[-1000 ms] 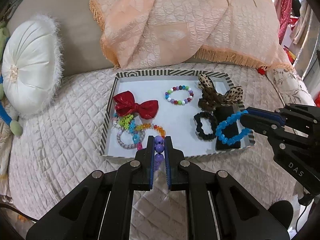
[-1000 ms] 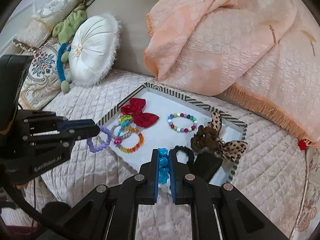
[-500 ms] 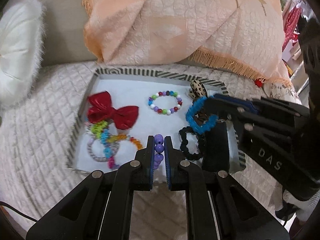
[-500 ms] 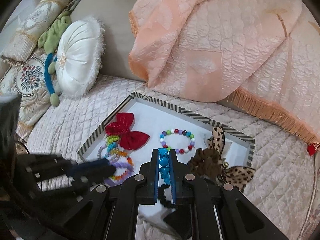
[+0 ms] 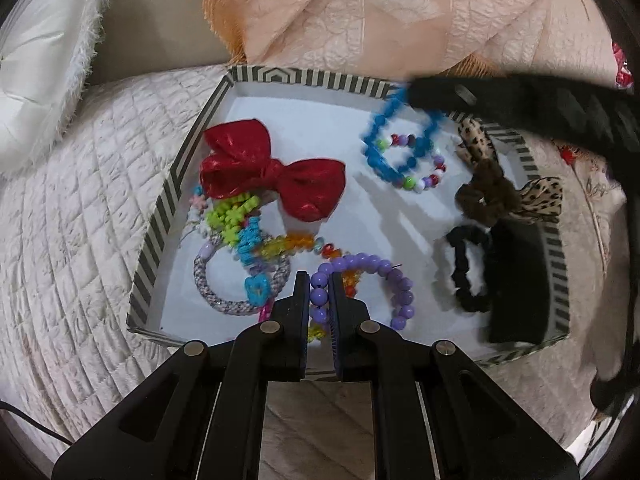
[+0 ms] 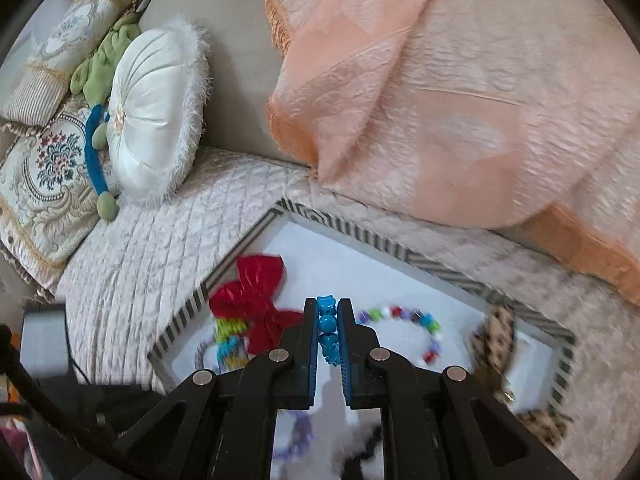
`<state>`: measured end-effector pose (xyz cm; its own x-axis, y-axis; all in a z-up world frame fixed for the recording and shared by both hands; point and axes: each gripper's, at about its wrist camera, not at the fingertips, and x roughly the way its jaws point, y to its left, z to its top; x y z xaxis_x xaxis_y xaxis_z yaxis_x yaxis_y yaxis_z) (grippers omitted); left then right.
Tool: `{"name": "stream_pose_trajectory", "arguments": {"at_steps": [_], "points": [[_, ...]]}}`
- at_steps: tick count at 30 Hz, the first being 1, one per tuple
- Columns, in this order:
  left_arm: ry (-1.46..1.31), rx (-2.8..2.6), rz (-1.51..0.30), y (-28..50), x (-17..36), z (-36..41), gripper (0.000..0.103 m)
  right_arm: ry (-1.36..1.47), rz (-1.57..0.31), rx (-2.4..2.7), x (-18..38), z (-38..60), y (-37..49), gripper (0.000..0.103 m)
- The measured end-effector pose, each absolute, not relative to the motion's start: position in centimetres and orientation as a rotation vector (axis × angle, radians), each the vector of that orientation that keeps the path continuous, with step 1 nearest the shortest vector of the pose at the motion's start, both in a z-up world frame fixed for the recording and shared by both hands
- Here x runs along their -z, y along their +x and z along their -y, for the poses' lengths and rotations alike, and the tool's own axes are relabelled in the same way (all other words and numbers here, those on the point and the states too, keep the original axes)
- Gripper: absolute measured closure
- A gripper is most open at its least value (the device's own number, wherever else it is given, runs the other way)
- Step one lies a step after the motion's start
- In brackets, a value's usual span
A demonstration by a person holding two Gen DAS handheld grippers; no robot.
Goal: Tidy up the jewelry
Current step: 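Carry purple and blue bracelets into the striped tray and open both tools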
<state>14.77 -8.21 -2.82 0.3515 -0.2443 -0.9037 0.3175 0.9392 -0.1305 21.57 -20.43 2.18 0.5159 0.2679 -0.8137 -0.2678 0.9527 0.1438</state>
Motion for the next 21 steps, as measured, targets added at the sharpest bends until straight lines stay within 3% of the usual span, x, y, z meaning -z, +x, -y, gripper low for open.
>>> {"name": "stream_pose_trajectory", "arguments": {"at_steps": [11,19,21], "points": [[0.085,0.37,-1.149,15.1,3.6,8.8,0.095,0.021,-1.012,-0.204,2.8,20.8,27.5,0.095],[0.103,0.359,-1.134,15.5,4.0,9.4,0.095,0.109,-0.991,-0.2,2.1,22.1,26.0,0.094],[0.101,0.356,-1.131,15.4,4.0,9.5,0.095,0.136,-1.007,-0.22,2.0,22.6,25.1,0.088]]}}
